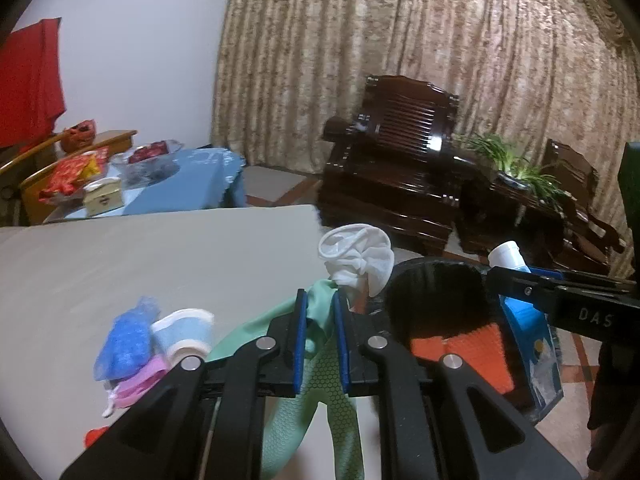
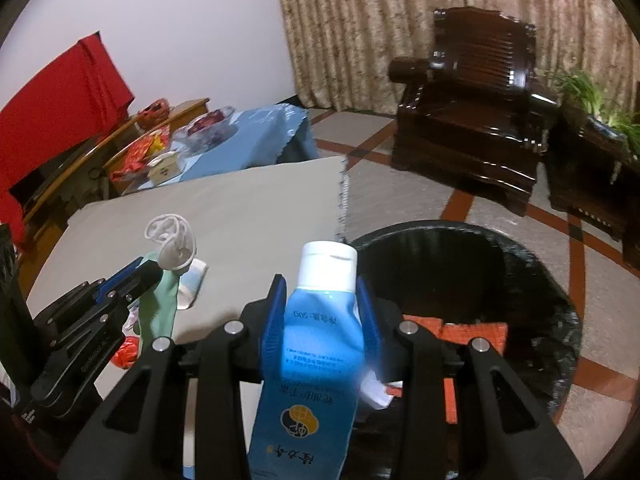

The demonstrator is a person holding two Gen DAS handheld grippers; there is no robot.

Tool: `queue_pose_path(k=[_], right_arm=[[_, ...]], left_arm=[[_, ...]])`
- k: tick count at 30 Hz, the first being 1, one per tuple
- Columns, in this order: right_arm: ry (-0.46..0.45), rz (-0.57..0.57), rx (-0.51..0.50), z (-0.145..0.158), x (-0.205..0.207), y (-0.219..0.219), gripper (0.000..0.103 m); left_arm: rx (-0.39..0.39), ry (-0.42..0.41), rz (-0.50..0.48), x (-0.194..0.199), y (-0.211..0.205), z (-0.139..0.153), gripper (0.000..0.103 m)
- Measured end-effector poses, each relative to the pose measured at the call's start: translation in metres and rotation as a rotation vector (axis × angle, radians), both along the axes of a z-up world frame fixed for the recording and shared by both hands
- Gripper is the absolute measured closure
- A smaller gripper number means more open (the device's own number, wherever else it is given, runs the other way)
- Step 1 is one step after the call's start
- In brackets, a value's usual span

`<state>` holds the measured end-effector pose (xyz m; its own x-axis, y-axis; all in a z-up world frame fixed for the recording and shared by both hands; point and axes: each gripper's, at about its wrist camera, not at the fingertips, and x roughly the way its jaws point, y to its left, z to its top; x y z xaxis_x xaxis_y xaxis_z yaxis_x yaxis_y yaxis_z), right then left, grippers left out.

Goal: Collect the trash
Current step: 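Carry the glove and blue tube over the bin, then open both grippers to drop the glove and tube into the bin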

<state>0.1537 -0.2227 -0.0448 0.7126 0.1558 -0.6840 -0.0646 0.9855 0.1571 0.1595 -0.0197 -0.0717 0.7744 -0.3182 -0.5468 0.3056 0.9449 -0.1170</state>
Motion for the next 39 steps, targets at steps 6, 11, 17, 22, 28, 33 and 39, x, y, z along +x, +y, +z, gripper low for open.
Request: queue_pose_path(k=[6,11,17,22,28,33,39], right_arm=[[-0.008,-0.058,-0.012,0.002,-0.008,-0.032,0.068],[-0.007,-0.11,-0.02,0.0,-0.014,-0.061,0.068],[0.005,-0.157,-0.022,-0.01,-0.011,-0.089,0.068],[0.007,-0.182,-0.019,-0.016,-0.006,-0.109,0.069],[0.009,-0.193,-0.019,-0.022,0.003,-0.128,0.069],[0.021,-0.197,-0.02,-0.03,0.008,-0.134,0.069],[0.036,-0.211,-0.054,-0.039,0.012,-0.139,0.053]], left_arm=[[-0.007,0.004,-0.072,0.005,-0.039,0.001,0.09],[-0.011,0.015,-0.121,0.011,-0.069,-0.001,0.09],[-0.011,0.032,-0.171,0.022,-0.104,-0.006,0.09],[-0.002,0.045,-0.205,0.029,-0.127,-0.012,0.09],[-0.009,0.087,-0.237,0.045,-0.148,-0.021,0.09],[-0.002,0.099,-0.251,0.052,-0.154,-0.027,0.09],[-0.046,0.142,-0.264,0.061,-0.155,-0.032,0.064]])
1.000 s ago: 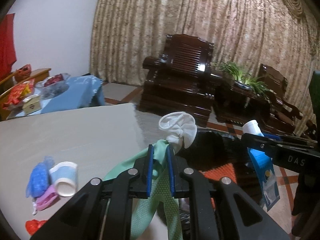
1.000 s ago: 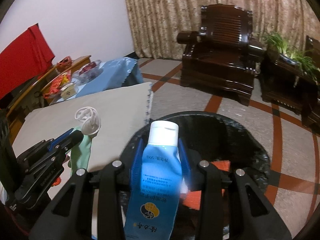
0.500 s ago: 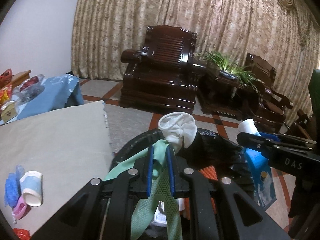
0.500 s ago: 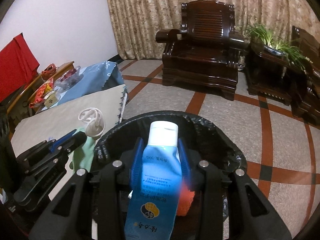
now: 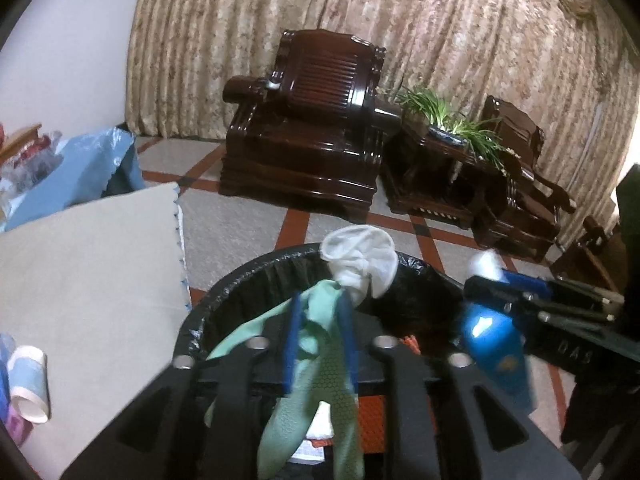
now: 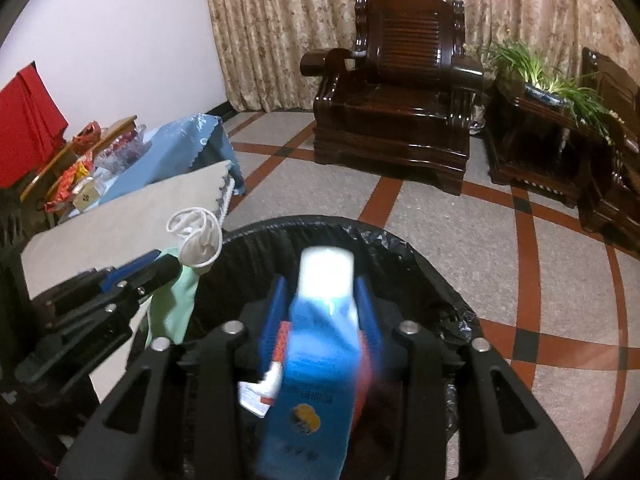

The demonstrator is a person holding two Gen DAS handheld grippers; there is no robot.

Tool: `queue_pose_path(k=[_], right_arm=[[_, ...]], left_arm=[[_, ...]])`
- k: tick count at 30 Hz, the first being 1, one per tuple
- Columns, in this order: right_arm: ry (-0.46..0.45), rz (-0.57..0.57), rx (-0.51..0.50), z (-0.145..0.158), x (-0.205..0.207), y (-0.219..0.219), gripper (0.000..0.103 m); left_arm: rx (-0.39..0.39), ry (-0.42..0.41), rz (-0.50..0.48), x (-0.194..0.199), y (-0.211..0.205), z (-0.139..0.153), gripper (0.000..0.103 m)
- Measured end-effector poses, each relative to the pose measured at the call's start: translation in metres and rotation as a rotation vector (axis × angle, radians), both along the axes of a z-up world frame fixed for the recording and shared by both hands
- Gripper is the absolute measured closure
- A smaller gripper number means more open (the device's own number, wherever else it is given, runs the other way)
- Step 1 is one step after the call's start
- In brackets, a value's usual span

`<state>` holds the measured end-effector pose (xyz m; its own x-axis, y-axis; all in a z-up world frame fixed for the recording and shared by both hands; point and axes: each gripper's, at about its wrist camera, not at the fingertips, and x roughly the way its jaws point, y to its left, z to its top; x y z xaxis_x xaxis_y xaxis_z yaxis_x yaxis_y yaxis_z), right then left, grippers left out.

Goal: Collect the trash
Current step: 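Open both grippers to drop the glove and tube into the bin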

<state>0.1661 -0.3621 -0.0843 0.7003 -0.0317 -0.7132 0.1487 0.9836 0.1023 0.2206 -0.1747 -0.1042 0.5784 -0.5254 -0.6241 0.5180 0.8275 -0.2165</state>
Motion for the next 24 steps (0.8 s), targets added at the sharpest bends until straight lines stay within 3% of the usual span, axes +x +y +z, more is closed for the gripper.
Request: queue_pose_path(k=[1,2,3,5,8,14,24], right_arm=[[-0.004,-0.011,-0.019,0.0,-0.001,-0.001,0.042],[-0.01,-0.02,-0.034,0.0,-0.002,-0.002,0.038],[-0.017,-0.03,-0.045,0.001,-0.005,-0.003,0.035],[-0.038,-0.052,-0.05,0.003,-0.011,-0.004,0.017],[-0.08,-0.067,-0.056,0.009,-0.021,-0.004,0.008],[-0.131,-0.065,-0.053,0.023,-0.04,0.01,0.005],[-0.168,0.053,-0.035,0.031,-0.043,0.078,0.005]], left_arm=[[-0.016,0.007,-0.001,0.001,0.004,0.0,0.056],[-0.026,0.003,0.001,0.001,0.007,0.001,0.05],[-0.029,-0.011,-0.001,0.0,0.01,0.003,0.048],[-0.015,-0.032,-0.001,-0.002,0.013,0.006,0.042],[0.003,-0.063,0.022,-0.007,0.026,0.013,0.028],[0.025,-0.099,0.098,-0.02,0.059,0.025,0.009],[0.051,-0.115,0.241,-0.045,0.134,0.032,0.007]])
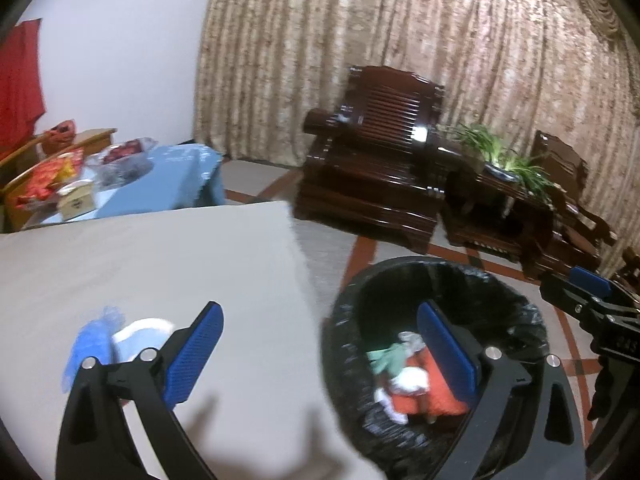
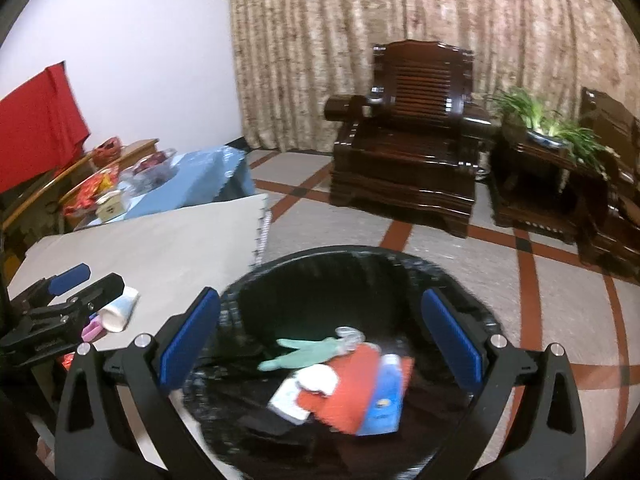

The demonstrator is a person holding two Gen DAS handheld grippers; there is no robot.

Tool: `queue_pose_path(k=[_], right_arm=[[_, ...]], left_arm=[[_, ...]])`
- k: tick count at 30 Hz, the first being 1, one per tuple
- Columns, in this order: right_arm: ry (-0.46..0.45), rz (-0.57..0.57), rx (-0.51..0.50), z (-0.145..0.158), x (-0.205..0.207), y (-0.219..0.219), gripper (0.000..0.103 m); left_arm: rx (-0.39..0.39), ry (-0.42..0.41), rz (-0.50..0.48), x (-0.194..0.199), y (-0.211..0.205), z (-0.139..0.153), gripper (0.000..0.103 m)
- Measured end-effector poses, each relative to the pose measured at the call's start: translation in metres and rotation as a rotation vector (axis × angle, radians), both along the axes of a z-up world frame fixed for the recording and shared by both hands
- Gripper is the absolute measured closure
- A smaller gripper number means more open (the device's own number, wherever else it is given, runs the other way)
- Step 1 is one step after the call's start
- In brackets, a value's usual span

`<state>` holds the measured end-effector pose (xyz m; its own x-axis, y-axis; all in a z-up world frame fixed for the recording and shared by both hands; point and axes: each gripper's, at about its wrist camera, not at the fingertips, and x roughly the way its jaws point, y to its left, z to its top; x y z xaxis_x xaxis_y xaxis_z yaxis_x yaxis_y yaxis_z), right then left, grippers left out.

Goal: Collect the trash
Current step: 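Open both grippers to drop the glove and tube into the bin, then move both grippers back toward the red plastic bag and paper cup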

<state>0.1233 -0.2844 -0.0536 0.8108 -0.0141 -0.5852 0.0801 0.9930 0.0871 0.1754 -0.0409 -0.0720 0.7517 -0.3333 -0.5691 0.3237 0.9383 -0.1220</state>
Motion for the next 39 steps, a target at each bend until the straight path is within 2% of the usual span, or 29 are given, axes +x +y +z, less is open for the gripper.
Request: queue_pose_path(k=[13,23,33,39], right_arm=[[-0.001,0.176,0.01,-0.006,0.004,0.095,0.005],[0.006,0.292,0.008,-0.025,0.001,0.162,0.005],[0.046,0.361,0.007,-0.055,-0.001,0.204,0.005],[0.077,0.364,-0.012,-0.068,0.002,0.205,0.005]], left_arm=[[0.051,0.018,0.124,-0.024,0.083,-0.007,0.007],[0.09,0.068,0.22,-0.051,0.145,-0.032,0.007],[0.122,0.145,0.278,-0.058,0.195,-0.071,0.008],[0.118,0.189,0.288,-0.055,0.205,-0.09,0.008]])
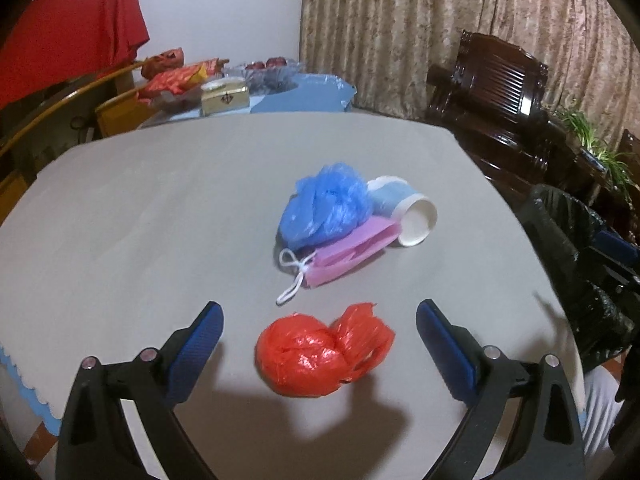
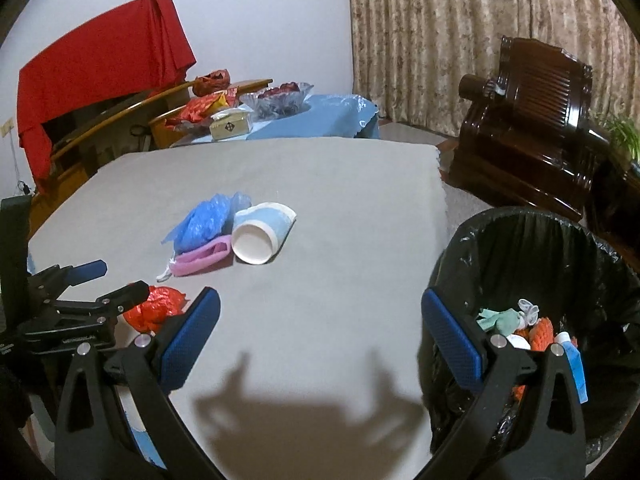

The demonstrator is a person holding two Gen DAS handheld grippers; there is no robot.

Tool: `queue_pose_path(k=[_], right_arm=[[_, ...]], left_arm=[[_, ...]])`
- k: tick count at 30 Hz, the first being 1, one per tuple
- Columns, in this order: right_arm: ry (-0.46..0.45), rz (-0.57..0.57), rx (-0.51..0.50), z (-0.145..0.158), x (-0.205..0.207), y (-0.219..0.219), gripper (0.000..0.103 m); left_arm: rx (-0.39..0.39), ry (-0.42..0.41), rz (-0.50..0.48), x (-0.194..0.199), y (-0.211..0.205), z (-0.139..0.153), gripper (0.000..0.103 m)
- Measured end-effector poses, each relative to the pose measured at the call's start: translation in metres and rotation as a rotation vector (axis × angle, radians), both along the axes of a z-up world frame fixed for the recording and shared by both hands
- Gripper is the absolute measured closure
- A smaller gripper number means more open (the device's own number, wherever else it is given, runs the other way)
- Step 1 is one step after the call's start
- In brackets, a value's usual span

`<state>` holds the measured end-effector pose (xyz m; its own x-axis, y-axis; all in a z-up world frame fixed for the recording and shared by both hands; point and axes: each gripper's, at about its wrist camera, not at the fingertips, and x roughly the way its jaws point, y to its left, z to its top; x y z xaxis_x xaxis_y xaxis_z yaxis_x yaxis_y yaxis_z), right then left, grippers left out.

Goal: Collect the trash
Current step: 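Move both grippers back toward the red plastic bag and paper cup, then grasp the red plastic bag with the left gripper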

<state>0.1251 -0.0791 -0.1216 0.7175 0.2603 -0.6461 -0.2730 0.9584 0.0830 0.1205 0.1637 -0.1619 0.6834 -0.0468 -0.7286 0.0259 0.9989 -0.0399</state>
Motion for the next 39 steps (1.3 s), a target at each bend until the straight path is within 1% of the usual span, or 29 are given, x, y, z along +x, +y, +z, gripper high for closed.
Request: queue_pose_path(k=[6,13,16,19,23,27,29,34,39], right_arm=[[0.011,0.008,-0.015,-0.006,0.001,0.002,0.005],[0.016,0.016,-0.025,-0.008,0.001,0.003,0.005],[0.015,0.015,-0.026,-0.008,0.001,0.003,0.005],[0.016,0.013,-0.025,-0.008,0.001,0.002,0.005],[0.014,0.011,-0.025,-0.008,0.002,0.001,0.005],[0.011,0.006,-0.022,-0.008,0.002,-0.002,0.005],[0.008,0.004,-0.022,-0.007,0.002,-0.002,0.005],[-0.005,0.001,-0.02,-0.001,0.006,-0.004,0.005],[-0.012,-0.008,-0.008,0.004,0.016,0.0,0.005]], left_arm=[[0.01,0.041,-0.006,0.005,0.0,-0.018,0.009],[0.002,0.076,-0.012,0.01,-0.003,-0.029,0.01],[-0.005,0.091,-0.013,0.013,-0.004,-0.034,0.013],[-0.028,0.112,-0.022,0.016,-0.005,-0.038,0.022],[-0.071,0.134,-0.045,0.017,-0.007,-0.042,0.04],[-0.097,0.133,-0.056,0.014,-0.008,-0.04,0.048],[-0.099,0.126,-0.06,0.013,-0.01,-0.037,0.051],[-0.105,0.088,-0.06,0.011,-0.011,-0.023,0.052],[-0.123,0.024,-0.03,0.017,-0.002,0.003,0.053]])
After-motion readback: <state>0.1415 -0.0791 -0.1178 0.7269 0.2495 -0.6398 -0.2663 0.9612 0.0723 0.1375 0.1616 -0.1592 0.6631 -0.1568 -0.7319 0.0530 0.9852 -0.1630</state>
